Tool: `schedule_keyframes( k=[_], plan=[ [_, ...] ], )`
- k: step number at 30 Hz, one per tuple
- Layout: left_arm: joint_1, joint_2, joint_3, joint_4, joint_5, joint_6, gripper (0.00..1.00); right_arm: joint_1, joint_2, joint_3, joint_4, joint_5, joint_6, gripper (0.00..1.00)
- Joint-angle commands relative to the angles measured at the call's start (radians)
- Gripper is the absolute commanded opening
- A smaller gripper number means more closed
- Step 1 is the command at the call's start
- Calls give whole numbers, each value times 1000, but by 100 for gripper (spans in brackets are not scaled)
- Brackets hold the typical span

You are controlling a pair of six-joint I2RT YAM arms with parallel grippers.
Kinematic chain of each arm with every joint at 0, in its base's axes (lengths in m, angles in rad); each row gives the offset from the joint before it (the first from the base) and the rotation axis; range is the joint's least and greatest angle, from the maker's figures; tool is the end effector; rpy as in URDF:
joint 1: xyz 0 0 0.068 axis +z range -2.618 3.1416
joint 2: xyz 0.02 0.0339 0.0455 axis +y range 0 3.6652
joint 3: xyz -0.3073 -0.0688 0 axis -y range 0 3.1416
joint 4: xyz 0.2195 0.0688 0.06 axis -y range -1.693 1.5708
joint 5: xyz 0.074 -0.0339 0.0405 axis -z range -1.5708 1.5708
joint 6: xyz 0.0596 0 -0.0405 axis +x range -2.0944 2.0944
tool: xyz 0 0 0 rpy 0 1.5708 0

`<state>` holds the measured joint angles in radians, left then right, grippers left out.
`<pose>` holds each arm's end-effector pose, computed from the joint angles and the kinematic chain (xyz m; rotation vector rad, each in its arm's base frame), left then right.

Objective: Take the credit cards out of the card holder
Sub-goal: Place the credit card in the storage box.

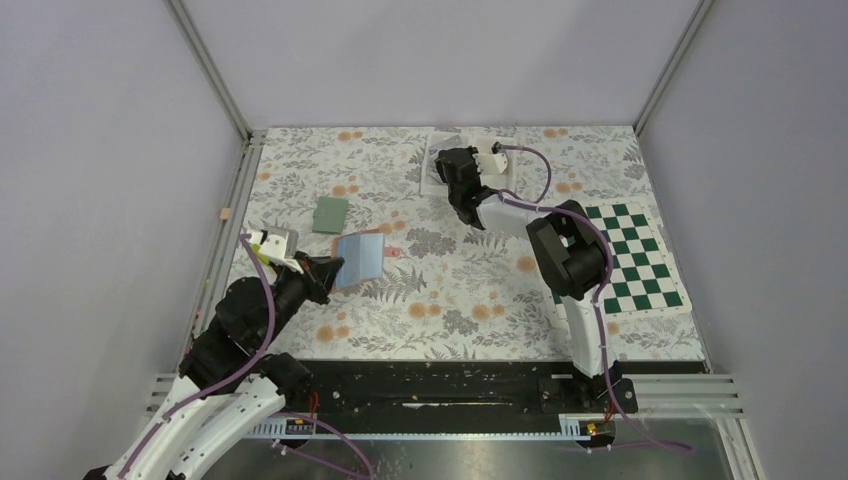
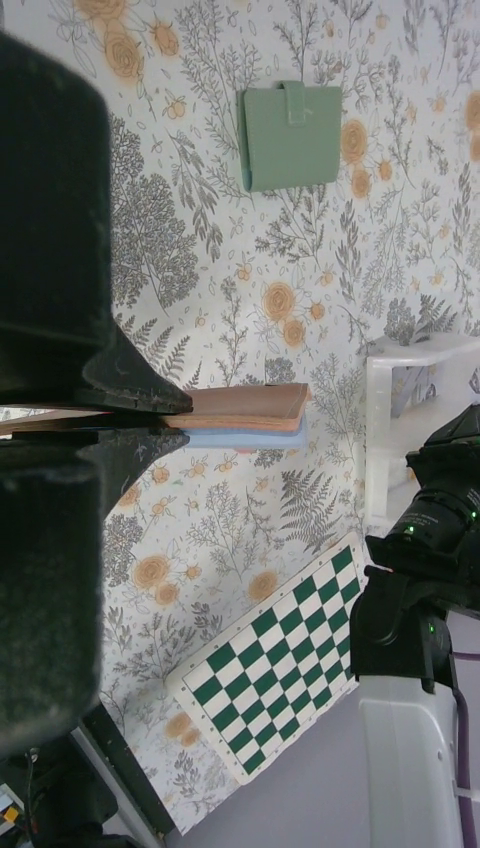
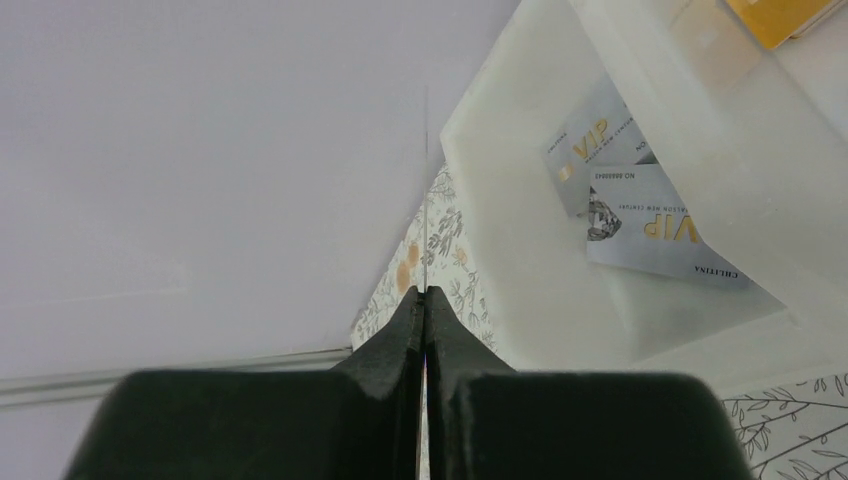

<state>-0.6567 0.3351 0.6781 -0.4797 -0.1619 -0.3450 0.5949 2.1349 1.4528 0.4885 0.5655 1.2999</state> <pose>0.0438 -0.0216 0.3268 0.1484 1.7369 -0.6042 0.4440 0.2619 0.2575 1.0078 1.5144 0.8821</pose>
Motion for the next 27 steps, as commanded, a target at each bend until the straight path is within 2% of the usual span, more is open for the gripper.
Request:
schedule_keyframes(
  k=[1,5,27],
  plan=[
    [-25,-15,28,27,-70,43,0,9,54,85,-56,107,55,0],
    [-30,-19,26,33,-79,44,0,9,78,134,-147,133,104,0],
    [-43,10,24,39,-108,61,0,5,249,403,-379,188,231,0]
  ],
)
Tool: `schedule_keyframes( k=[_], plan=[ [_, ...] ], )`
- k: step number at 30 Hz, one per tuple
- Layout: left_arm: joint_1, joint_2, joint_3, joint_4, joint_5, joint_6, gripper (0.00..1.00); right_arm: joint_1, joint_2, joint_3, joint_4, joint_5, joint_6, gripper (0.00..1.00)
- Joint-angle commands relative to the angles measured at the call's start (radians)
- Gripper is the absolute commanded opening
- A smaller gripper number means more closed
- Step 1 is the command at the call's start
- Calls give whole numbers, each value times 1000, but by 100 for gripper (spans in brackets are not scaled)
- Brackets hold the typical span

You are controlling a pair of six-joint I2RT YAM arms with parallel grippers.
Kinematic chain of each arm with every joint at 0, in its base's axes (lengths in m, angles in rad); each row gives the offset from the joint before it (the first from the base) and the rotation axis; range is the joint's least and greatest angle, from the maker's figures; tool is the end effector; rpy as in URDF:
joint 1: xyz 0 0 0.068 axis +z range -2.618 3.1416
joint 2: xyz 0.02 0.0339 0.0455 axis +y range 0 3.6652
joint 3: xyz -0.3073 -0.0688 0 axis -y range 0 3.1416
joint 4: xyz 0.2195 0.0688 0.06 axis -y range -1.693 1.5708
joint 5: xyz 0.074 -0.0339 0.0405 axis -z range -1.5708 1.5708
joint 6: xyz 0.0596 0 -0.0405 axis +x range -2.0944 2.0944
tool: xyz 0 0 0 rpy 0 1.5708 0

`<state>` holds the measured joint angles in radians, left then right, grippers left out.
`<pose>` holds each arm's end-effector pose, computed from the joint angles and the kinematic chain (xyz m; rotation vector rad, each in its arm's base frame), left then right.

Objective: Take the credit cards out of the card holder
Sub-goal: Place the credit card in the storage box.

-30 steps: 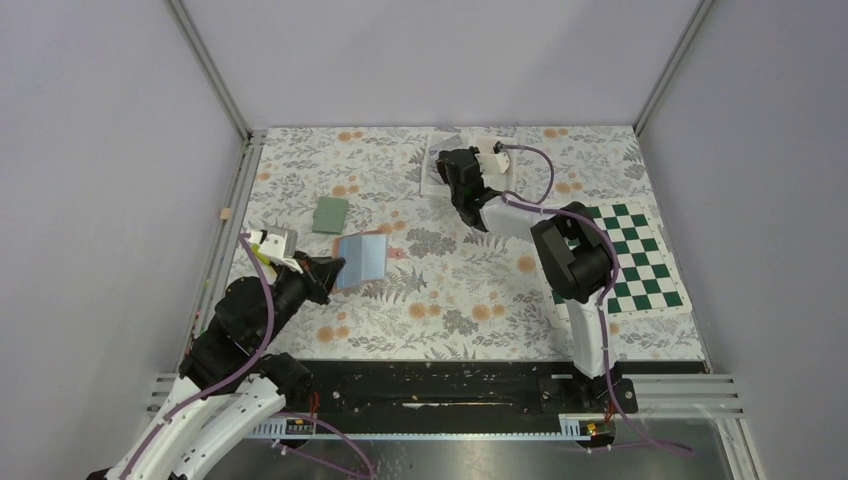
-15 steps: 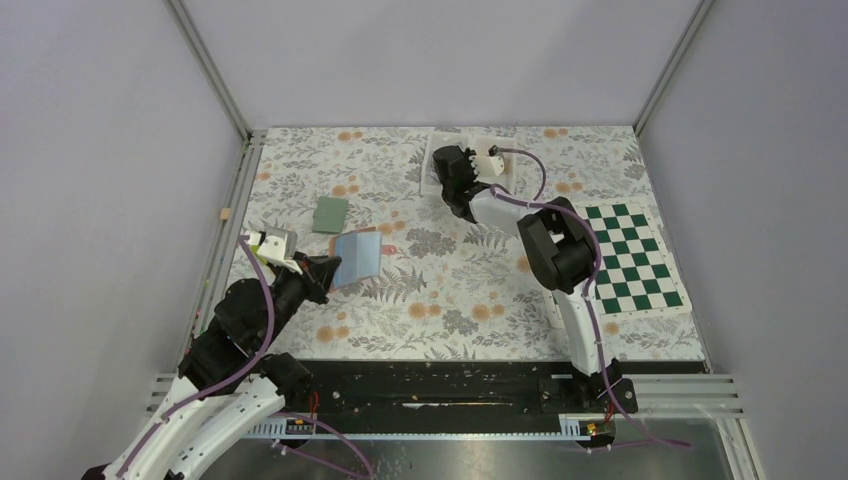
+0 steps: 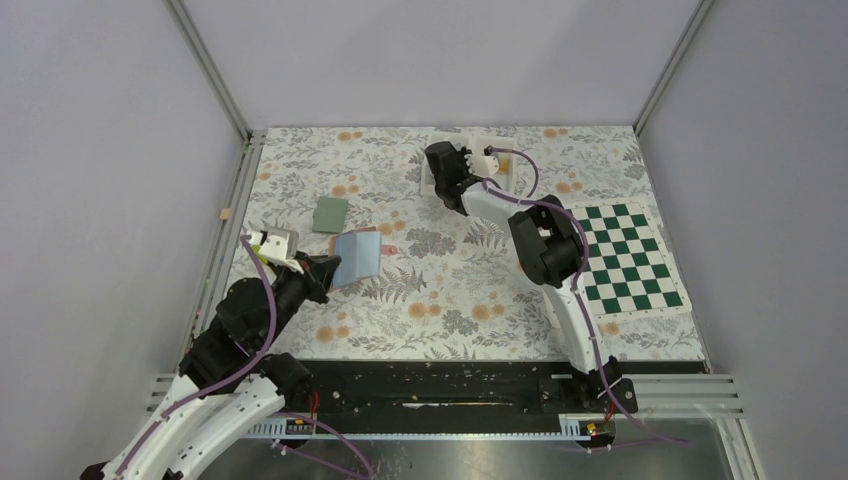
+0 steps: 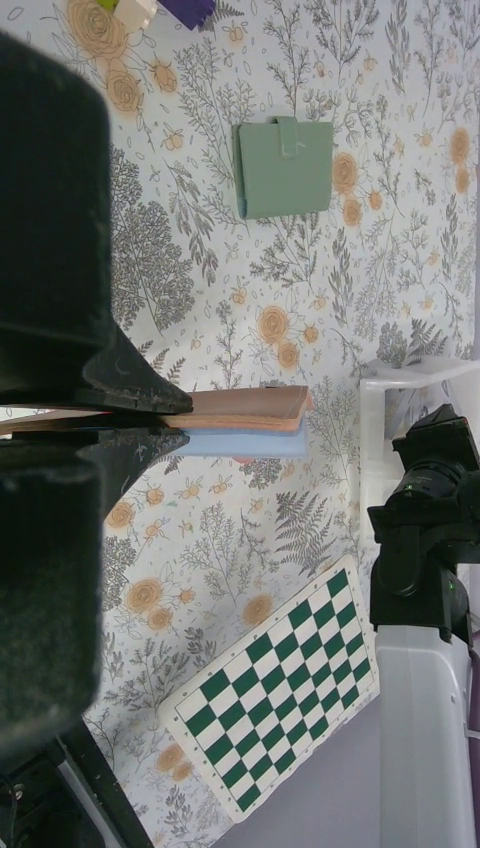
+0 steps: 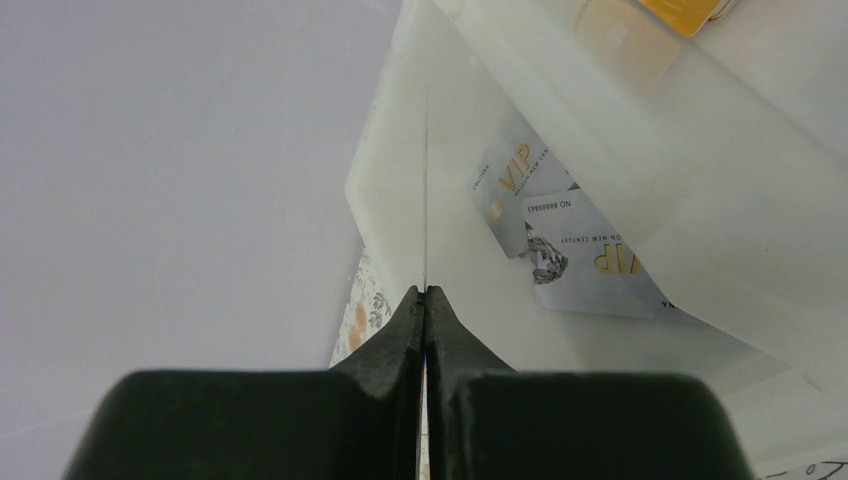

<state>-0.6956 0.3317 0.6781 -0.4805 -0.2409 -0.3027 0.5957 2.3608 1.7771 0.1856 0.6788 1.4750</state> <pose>0.0446 -0.0187 0.3269 0.1573 1.7232 -0.5372 0.4891 0.2863 0.2122 1.2091 1.5261 0.7415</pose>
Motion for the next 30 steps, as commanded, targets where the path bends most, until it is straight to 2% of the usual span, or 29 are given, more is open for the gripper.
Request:
schedule_keyframes(
  k=[1,14,21,23,30],
  plan=[
    [-4,13,22,40,-31,19,0,4,26,85,-87,77,72,0],
    [-4,8,19,42,-38,21,0,-23,79,156,-220,50,199,1],
    [-4,15,18,42,-37,22,0,-40,36,133,-214,10,178,36],
    [-3,12,19,43,-32,22,0,-40,-10,76,-166,7,164,39],
    [-4,-8,17,46,-24,20,0,-49,-213,-181,22,-75,34,40]
  ],
)
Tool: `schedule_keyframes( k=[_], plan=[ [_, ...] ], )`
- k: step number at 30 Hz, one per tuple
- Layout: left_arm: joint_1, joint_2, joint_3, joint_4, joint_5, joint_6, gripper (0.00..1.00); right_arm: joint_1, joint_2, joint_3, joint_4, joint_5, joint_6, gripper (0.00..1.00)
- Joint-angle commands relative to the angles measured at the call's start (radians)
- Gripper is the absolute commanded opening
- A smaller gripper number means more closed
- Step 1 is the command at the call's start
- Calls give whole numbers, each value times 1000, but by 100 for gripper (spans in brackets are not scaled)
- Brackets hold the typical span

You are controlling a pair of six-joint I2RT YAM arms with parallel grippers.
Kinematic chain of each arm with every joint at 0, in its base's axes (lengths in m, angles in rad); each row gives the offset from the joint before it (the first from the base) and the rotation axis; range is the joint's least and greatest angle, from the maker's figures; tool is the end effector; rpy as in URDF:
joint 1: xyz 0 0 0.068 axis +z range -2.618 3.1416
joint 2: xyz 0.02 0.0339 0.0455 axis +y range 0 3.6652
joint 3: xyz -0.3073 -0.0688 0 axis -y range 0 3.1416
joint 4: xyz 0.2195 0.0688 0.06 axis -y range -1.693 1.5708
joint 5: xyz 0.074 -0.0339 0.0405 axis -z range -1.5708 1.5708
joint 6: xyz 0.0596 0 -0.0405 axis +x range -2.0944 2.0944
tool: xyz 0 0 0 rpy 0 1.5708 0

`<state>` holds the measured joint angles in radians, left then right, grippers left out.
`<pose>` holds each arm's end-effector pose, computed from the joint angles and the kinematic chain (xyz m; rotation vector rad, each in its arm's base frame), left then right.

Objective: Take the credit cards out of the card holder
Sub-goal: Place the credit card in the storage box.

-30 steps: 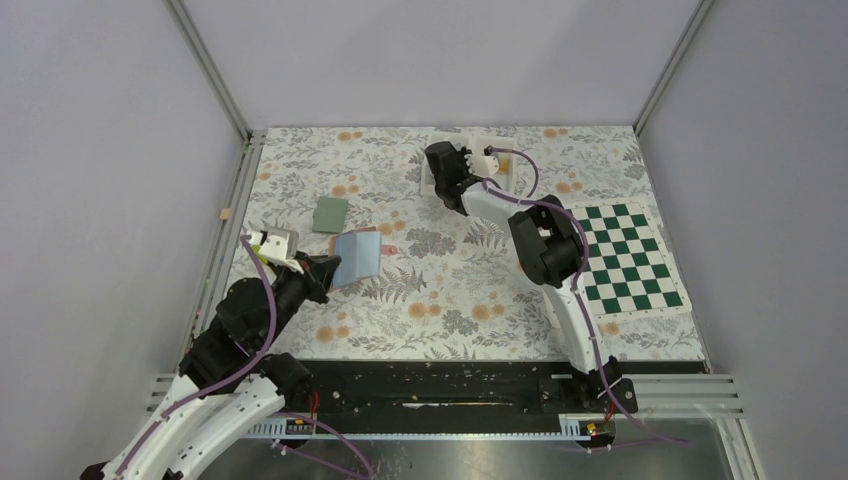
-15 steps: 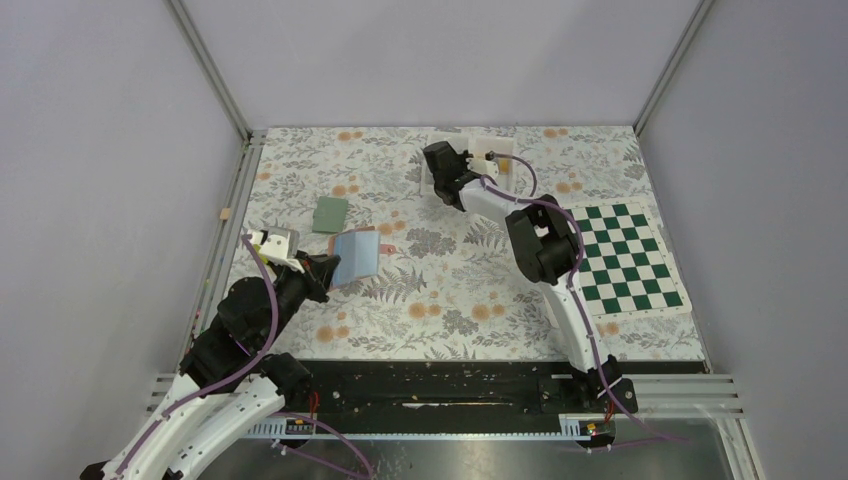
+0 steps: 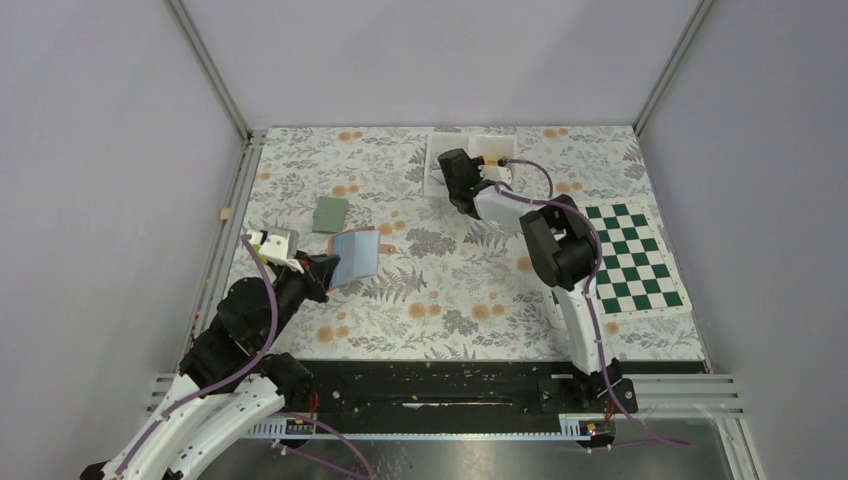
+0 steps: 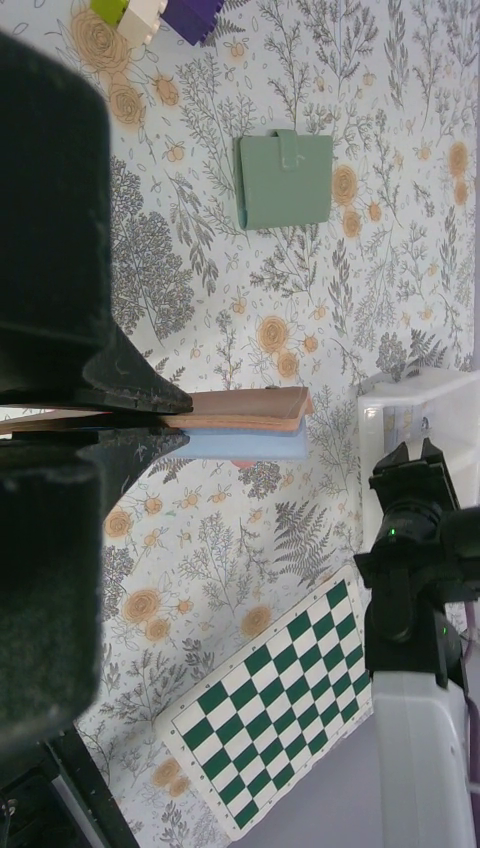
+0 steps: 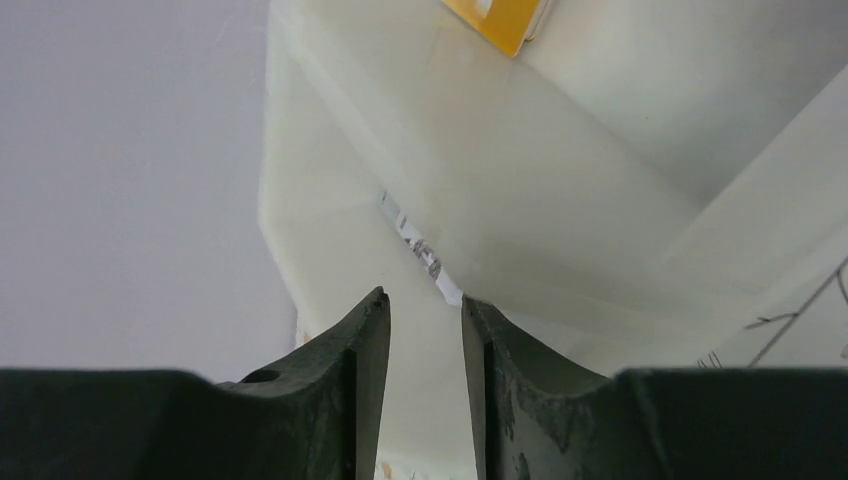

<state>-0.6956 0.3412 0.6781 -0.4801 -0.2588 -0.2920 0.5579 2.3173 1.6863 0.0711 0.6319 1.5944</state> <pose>0.0466 -0.0191 0.3267 0.1553 1.7290 -0.5105 0.4808 0.2585 0.1932 1.3371 1.5964 0.6801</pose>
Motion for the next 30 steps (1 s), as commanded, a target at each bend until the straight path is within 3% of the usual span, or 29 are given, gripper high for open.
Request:
schedule_keyframes(
  k=[1,4,9,14,18,25,30],
  plan=[
    [-3,-21,17,46,-4,10,0,-13,-191,-127,182,-50,-110,40],
    [-4,-28,16,49,2,8,0,-22,-256,-205,293,-141,-201,40],
    [-4,-38,17,50,1,7,0,-25,-411,-310,302,-301,-387,41],
    [-3,-41,18,43,36,-32,0,-24,-602,-446,339,-655,-723,45],
    [-4,-31,34,44,130,-115,0,-23,-816,-601,338,-921,-895,45],
    [-3,12,55,145,268,-283,0,23,-1147,-893,435,-1206,-845,48],
    [-4,69,1,315,400,-372,0,75,-1219,-1041,775,-1287,-624,53]
  ],
)
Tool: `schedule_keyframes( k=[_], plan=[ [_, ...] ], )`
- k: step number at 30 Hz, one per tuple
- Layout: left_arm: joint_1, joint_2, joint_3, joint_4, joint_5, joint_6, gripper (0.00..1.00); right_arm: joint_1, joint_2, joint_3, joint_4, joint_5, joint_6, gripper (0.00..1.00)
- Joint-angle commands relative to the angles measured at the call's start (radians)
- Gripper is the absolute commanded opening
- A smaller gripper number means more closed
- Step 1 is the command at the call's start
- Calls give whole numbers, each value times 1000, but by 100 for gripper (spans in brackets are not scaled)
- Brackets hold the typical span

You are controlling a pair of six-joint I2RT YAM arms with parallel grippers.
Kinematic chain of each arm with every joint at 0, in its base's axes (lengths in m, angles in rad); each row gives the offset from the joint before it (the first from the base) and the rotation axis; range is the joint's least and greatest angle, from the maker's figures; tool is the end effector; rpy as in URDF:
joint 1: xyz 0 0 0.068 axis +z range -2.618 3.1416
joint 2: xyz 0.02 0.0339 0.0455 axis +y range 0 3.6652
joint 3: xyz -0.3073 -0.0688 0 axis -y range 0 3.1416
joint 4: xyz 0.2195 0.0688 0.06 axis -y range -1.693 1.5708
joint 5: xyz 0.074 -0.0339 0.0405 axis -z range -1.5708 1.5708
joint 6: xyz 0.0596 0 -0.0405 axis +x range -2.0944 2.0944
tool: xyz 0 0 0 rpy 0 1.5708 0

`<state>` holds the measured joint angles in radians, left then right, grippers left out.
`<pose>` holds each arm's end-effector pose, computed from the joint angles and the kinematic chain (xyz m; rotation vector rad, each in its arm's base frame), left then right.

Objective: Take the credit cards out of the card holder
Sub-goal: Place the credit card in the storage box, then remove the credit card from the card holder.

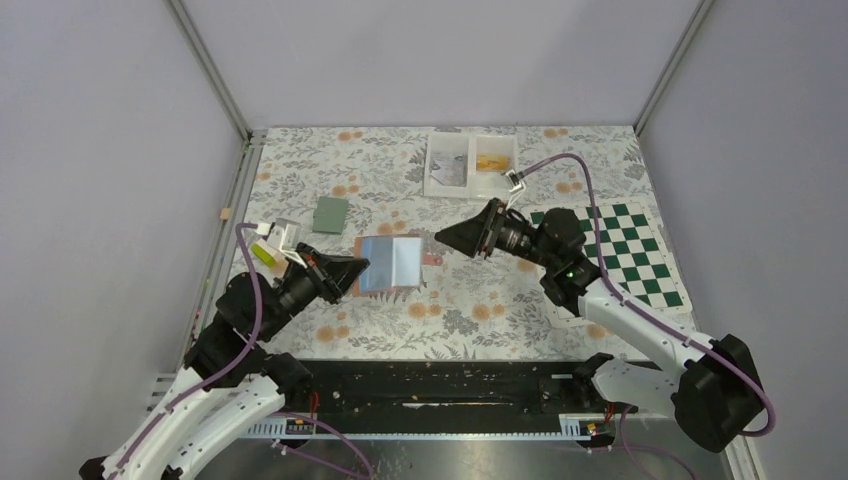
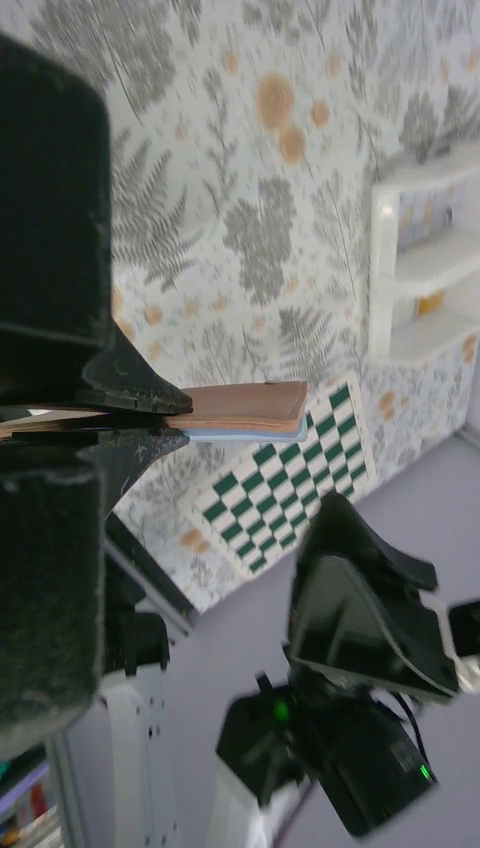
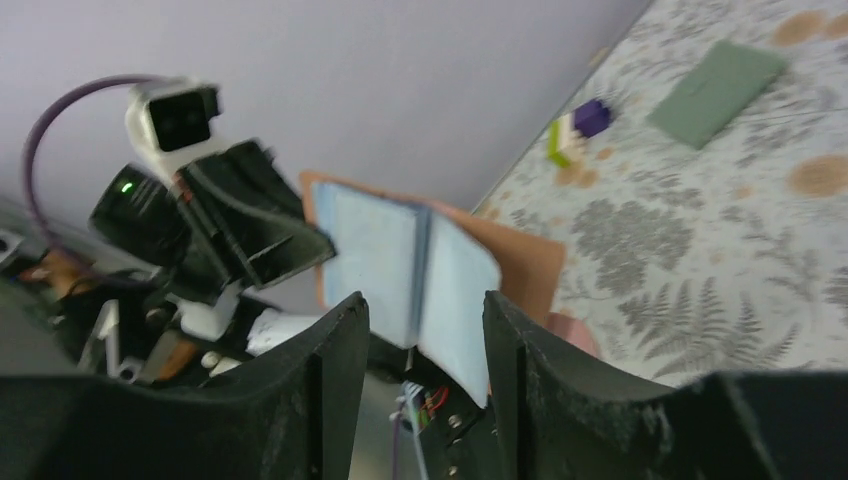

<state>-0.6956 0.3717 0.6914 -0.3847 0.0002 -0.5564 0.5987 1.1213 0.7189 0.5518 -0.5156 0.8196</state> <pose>0.0434 -0.0362 0.3424 0.1201 1.7201 -0.9468 0.1787 0.1575 0.3783 -0.3032 1.6044 1.4935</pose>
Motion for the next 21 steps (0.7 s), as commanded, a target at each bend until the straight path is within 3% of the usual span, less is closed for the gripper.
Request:
schedule_keyframes(
  k=[1,13,21],
  plan=[
    [-4,45,-26,253,158,-122,0,42,-22,-93,386,-144,202,53],
    [-4,83,-62,439,212,-148,0,112,68,-198,740,-136,418,60],
    [-3,103,-81,528,257,-205,0,145,107,-190,768,-131,420,57]
  ],
)
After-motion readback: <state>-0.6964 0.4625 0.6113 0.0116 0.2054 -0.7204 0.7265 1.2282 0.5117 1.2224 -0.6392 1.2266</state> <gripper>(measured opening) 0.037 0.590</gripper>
